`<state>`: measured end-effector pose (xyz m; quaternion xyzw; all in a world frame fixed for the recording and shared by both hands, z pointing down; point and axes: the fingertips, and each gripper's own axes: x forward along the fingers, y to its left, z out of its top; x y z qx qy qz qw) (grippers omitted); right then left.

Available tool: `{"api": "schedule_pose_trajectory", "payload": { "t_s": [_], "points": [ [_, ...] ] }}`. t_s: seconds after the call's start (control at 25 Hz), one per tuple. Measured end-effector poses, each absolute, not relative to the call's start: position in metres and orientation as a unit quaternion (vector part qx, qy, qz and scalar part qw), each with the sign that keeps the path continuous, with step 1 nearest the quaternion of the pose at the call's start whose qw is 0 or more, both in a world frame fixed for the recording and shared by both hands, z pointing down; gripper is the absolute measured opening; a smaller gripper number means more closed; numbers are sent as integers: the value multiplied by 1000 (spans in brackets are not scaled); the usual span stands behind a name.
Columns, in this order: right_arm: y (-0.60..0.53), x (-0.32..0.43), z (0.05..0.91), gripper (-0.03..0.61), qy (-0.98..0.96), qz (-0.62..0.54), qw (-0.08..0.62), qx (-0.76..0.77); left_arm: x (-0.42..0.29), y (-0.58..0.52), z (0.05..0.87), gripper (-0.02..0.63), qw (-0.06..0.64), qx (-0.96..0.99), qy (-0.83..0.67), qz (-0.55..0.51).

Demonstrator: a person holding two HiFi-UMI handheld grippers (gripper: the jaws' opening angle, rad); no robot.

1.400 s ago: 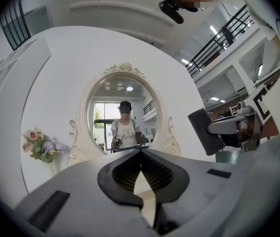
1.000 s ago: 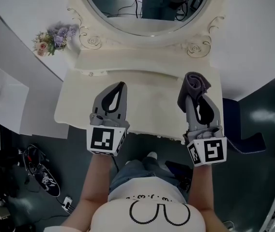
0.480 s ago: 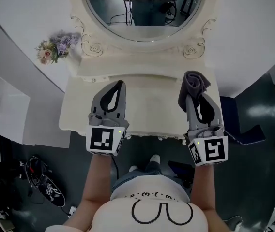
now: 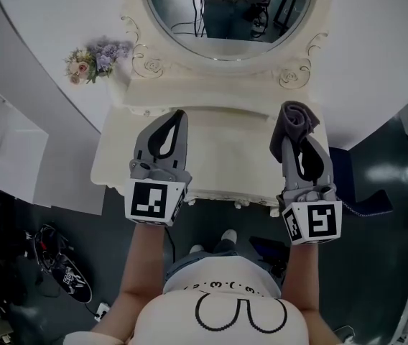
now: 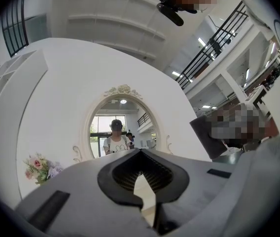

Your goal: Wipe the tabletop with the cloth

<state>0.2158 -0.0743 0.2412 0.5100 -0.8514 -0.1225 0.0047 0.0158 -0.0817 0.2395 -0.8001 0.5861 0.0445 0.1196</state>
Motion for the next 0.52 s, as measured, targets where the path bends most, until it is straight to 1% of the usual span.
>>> {"api": "schedule_pose_trajectory", "payload": {
  "t_s": [0.52],
  "points": [
    [-52, 226, 239, 78, -845, -133, 9, 517, 28, -63, 234, -2, 119, -805, 579, 53]
  ]
}}
